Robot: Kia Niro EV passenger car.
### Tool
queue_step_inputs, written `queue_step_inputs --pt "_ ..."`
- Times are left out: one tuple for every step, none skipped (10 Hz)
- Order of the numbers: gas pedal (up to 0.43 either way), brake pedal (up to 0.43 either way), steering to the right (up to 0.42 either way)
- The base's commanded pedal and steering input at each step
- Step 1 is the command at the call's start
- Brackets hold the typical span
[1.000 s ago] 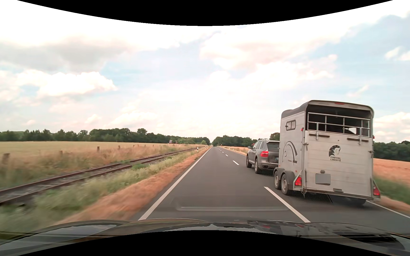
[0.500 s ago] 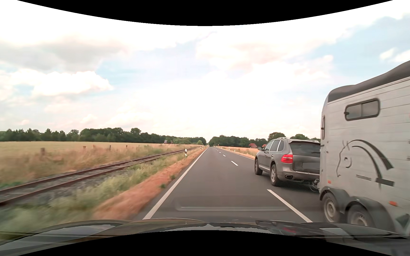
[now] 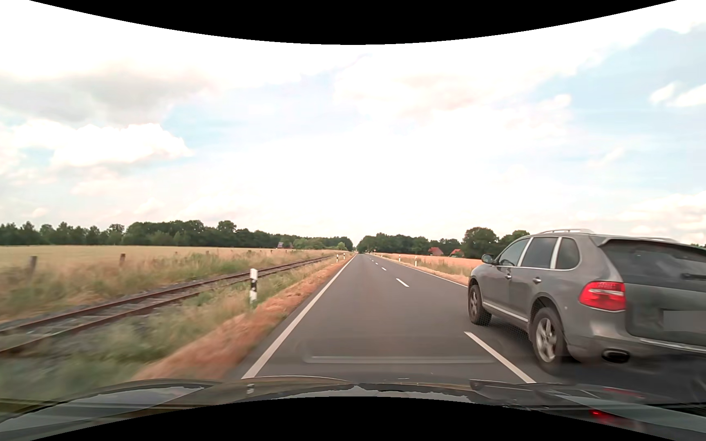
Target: Follow the waypoints while adhering to traffic rules and regulations
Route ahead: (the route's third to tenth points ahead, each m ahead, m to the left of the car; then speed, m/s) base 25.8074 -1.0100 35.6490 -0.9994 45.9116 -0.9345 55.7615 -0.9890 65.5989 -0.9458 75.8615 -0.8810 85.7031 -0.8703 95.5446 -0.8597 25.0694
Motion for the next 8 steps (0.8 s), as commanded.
queue_step_inputs --pt "0.311 0.0 0.002" --pt "0.311 0.0 0.001" --pt "0.311 0.0 0.001" --pt "0.311 0.0 0.002" --pt "0.311 0.0 0.002" --pt "0.311 0.0 0.002" --pt "0.311 0.0 0.002" --pt "0.311 0.0 0.002"
